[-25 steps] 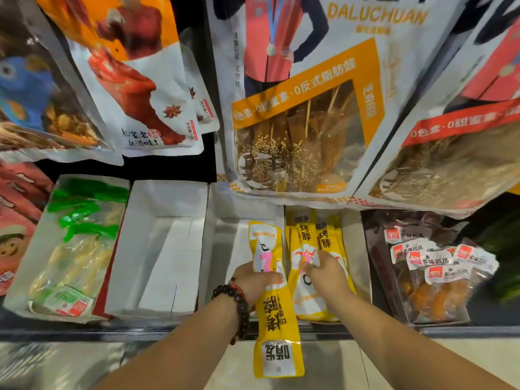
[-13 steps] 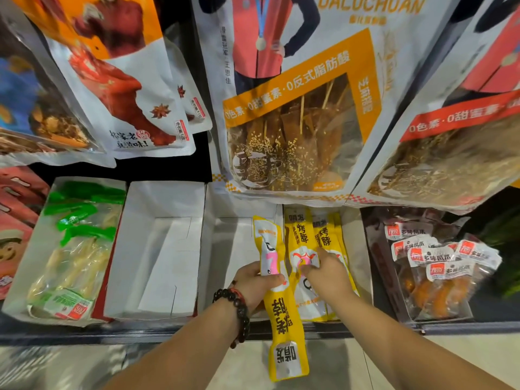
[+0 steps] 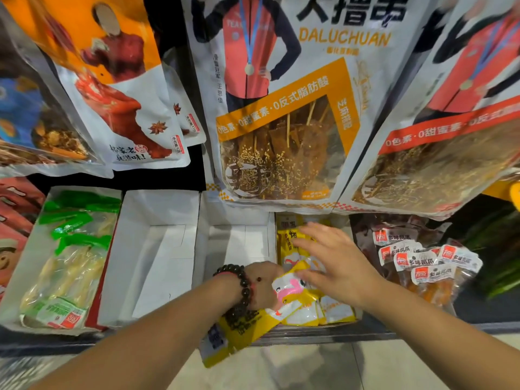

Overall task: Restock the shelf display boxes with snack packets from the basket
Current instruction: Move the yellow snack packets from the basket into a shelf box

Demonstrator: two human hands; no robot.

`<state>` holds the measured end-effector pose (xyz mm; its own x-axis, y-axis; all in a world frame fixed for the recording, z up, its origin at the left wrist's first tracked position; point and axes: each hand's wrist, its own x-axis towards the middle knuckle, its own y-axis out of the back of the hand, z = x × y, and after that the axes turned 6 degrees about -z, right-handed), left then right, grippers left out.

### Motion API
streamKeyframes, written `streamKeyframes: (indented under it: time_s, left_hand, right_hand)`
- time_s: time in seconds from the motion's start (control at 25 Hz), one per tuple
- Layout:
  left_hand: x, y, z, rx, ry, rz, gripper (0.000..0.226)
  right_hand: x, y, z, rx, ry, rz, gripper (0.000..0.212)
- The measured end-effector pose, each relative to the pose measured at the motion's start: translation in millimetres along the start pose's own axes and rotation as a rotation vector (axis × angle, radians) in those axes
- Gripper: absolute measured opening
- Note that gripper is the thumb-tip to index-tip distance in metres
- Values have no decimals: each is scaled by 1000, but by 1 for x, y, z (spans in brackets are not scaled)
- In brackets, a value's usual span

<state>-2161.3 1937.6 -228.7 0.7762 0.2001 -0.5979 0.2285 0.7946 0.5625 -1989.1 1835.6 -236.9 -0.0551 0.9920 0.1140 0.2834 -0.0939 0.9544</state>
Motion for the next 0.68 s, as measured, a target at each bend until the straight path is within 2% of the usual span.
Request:
streamKeyframes:
  time_s: [0.08,0.16,0.2,0.28,0.32,0.4,0.44,0.48,0.52,0.6,0.68]
  left_hand:
    - [-2,14,18,359,-26,-70,38]
    - [2,20,26,439,-23,-96,17]
    - [2,21,29,412,15,-107,9]
    - [1,22,35,424,52,-101,14]
    - [-2,23,38,495,6,-15,20]
    - [-11,28,37,530,-188,374,33]
    - [-14,31,34,408,-291,596,35]
    - [-16,35,29,239,-315,752,36]
    - [-13,38,21,56,-243,834,36]
    - [2,31,2,-350,1,797,38]
    - [21,6,-15,-646,199,605,52]
  right_hand:
    - [-1,10,-11,-180,49,-260,47]
    - [-6,15,-20,-128,-59,-484,48]
    - [-10,16,-23,4,-133,-514,48]
    - [-22,11,-24,276,-242,-473,37]
    - [-32,6,-22,358,-273,-432,26]
    - [-53,-8,-10,504,-414,-319,14]
    - [-64,-14,-3,621,-515,-213,19]
    - [-72,-17,3,748,-609,-66,31]
    - [-78,-19,11,803,-678,75,40]
    - [-78,-20,17,716,-771,224,44]
    - [-70,-26,18,645,-859,260,37]
